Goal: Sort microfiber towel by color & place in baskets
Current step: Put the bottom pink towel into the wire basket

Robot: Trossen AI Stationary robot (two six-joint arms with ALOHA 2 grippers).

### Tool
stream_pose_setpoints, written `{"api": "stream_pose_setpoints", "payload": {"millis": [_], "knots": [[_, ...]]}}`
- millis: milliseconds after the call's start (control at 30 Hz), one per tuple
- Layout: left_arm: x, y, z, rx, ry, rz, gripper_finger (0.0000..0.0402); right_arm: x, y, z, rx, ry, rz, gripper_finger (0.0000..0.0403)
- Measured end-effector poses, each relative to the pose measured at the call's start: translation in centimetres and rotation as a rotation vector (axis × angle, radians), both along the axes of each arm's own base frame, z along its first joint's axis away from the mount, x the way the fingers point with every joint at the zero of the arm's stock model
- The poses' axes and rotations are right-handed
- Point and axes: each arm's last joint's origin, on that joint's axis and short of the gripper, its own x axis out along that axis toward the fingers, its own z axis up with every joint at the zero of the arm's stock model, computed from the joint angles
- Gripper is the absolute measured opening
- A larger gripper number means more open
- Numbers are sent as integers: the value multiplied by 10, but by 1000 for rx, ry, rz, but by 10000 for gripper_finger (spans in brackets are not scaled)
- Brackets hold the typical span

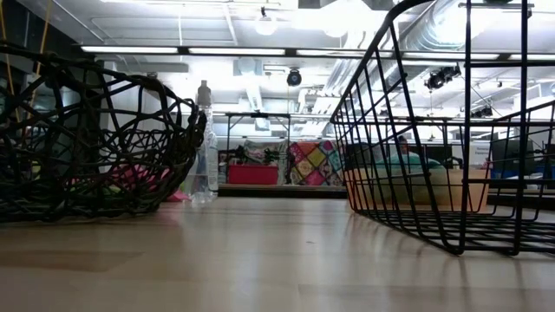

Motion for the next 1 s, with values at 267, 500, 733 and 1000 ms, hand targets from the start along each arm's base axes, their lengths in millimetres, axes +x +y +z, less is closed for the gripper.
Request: {"api": "stream_pose_setpoints", "payload": {"millis": [267, 500, 733, 1000], "knots": [[0, 0, 0, 46, 6, 3, 204, 0, 1, -1, 3, 12, -66, 37], [0, 2, 0, 52, 8, 12, 204, -3, 5, 51, 83, -30, -74, 6], [0, 2, 0, 52, 8, 14, 204, -20, -33, 165, 101, -177, -63, 3], [0, 2, 0, 52, 7, 14, 204, -18, -94, 248, 30, -824, -106, 1]]}}
